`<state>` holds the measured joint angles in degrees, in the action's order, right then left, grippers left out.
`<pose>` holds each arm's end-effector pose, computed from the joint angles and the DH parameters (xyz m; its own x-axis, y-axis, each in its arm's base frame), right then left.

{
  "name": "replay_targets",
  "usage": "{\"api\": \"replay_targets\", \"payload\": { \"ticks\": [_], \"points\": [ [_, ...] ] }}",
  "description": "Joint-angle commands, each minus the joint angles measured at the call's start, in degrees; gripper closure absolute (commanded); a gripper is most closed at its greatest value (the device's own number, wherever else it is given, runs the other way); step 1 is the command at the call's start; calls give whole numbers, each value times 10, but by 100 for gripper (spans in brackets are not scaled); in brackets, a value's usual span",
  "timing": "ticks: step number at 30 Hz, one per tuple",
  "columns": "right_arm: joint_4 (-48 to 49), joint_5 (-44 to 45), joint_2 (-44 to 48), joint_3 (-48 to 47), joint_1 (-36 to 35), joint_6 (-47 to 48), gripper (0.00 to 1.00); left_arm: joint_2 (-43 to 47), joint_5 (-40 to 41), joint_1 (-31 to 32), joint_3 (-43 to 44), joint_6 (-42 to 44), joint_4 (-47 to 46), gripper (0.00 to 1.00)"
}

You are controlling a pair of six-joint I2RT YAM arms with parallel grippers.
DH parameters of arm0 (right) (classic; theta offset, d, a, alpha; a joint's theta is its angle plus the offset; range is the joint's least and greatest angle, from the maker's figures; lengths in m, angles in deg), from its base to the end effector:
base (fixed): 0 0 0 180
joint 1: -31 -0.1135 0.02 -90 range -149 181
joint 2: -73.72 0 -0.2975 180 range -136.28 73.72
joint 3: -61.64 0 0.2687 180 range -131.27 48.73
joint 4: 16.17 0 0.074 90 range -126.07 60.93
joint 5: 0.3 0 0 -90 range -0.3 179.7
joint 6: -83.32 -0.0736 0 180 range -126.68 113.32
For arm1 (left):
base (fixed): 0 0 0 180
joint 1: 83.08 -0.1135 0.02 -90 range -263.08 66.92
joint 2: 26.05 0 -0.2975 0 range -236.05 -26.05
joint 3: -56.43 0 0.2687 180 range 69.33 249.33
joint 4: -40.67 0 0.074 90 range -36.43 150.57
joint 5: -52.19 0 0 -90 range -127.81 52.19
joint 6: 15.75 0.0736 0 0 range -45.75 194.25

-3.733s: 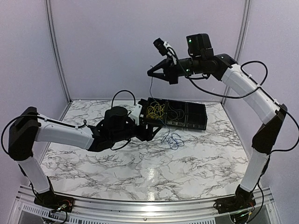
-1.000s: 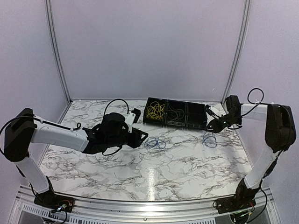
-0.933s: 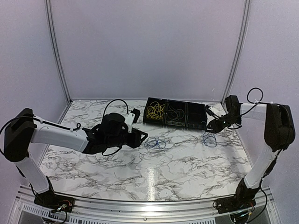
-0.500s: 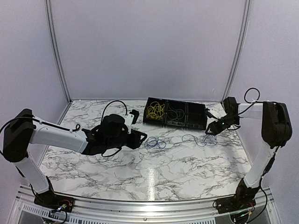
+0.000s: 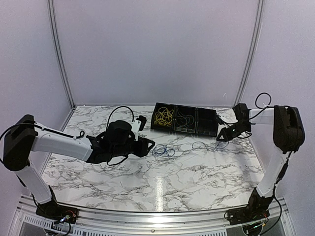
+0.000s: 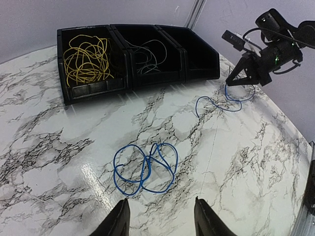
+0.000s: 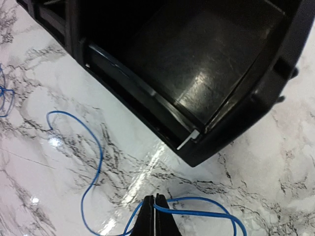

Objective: Untangle the cables

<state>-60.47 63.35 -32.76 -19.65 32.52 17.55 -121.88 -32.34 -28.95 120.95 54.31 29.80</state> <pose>0.3973 0.0221 0.1533 -0.7998 -0.3467 -0.4901 -0.5043 0.8308 0.2353 0.2505 -0.3344 0.2184 -0.4496 0.0424 -0.8922 0.6393 0.7129 -0.2883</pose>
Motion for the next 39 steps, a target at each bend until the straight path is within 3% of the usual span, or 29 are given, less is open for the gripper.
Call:
{"api": "replay_targets", "payload": {
  "ticks": [1,6,10,20,30,39],
  "points": [
    [-42,-72,100,-35,4,9,100,-9,-3,2,16,-2,13,53],
    [-63,-110,168,-84,-4,10,100,-21,-9,2,25,-6,14,52],
    [-65,-108,161,-157,-12,5,100,-26,-10,3,32,-5,14,52],
    [-58,-47,36,-316,-13,61,100,-3,4,3,25,1,26,52],
    [-27,4,-61,-372,-13,104,100,26,30,7,-7,-30,31,52],
    [-15,16,-185,-433,-70,91,100,37,40,14,-8,-35,44,52]
  ]
}}
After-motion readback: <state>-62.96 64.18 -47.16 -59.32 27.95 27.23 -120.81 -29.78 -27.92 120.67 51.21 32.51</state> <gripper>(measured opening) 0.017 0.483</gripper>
